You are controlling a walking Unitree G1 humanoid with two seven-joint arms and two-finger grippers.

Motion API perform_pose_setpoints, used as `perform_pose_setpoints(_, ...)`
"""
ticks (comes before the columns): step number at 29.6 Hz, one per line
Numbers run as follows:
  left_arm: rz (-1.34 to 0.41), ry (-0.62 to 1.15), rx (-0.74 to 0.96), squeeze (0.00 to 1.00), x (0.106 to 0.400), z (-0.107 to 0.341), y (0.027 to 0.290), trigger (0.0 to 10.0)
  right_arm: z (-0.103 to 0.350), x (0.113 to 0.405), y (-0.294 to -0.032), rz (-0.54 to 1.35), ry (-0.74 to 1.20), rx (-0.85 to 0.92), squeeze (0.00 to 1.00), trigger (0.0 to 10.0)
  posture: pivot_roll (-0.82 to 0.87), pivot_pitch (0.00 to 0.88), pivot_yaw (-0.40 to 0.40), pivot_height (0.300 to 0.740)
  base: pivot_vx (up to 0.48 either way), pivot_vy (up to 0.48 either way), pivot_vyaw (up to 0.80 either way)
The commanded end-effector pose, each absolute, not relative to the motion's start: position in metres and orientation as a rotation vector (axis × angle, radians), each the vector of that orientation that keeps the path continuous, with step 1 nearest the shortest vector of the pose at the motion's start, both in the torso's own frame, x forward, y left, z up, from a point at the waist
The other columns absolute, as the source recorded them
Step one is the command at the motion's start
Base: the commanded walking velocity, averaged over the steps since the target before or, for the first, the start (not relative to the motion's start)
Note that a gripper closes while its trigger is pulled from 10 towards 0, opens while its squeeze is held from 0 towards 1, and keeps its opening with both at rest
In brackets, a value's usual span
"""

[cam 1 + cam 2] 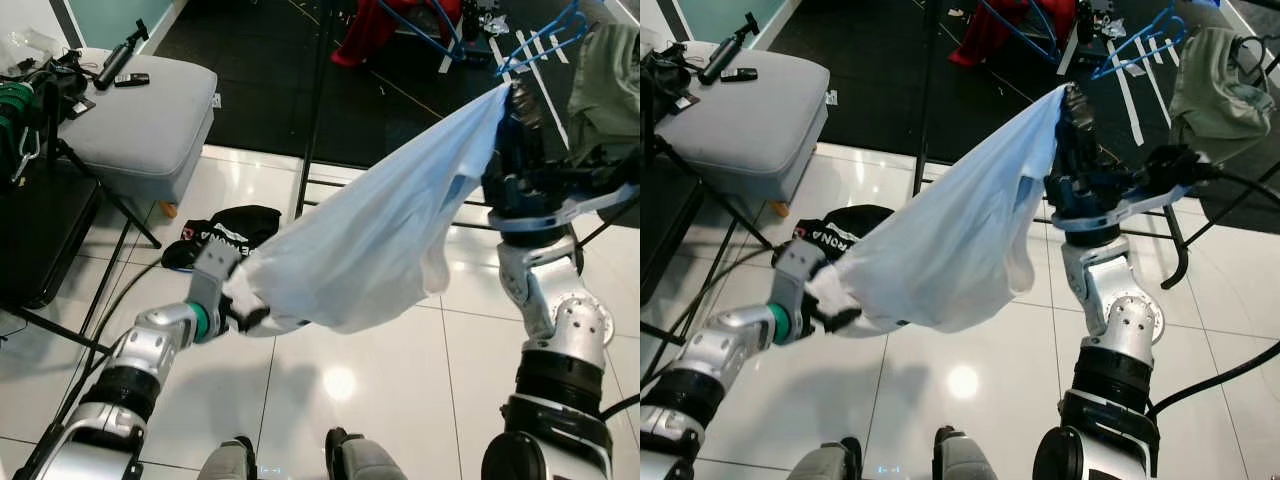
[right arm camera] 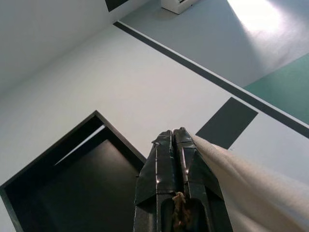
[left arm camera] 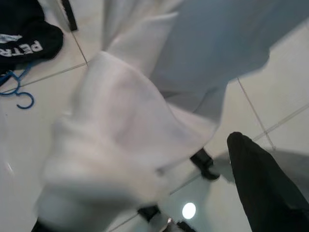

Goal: Hang hanger

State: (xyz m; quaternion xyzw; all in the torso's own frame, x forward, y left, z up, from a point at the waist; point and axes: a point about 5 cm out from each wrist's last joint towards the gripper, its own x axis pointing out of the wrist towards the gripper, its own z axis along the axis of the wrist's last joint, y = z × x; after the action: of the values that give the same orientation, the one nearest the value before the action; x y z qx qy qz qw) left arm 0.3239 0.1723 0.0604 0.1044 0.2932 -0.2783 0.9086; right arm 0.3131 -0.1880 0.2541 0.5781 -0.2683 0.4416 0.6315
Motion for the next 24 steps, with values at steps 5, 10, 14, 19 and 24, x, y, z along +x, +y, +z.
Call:
perform_pose_setpoints(5,-0.625,0.629,0.369,0.0,0.318,0.053,0.174,10.0,0.26,0.311,-0.197,1.006,-0.665,1.325,0.0,0.0,-0.03,0.115,-0.028,0.74,0.0,0.0,0.0)
perform_pose_setpoints(10,-0.656,0.592,0.582,0.0,0.322,0.056,0.186,10.0,0.266,0.31,-0.198,1.032,-0.679,1.327,0.0,0.0,-0.04,0.113,-0.03,0.74,0.0,0.0,0.0)
perform_pose_setpoints(14,-0.671,0.574,0.518,0.0,0.322,0.058,0.185,10.0,0.269,0.31,-0.2,1.034,-0.695,1.331,0.0,0.0,-0.04,0.113,-0.03,0.74,0.0,0.0,0.0)
perform_pose_setpoints(19,-0.819,0.595,0.535,0.0,0.314,0.059,0.179,10.0,0.273,0.31,-0.204,1.035,-0.719,1.342,0.0,0.0,-0.04,0.113,-0.027,0.74,0.0,0.0,0.0)
perform_pose_setpoints(24,-0.754,0.403,0.409,0.0,0.327,0.082,0.157,10.0,0.253,0.325,-0.186,0.896,-0.499,1.144,0.0,0.0,-0.04,0.117,-0.025,0.74,0.0,0.0,0.0)
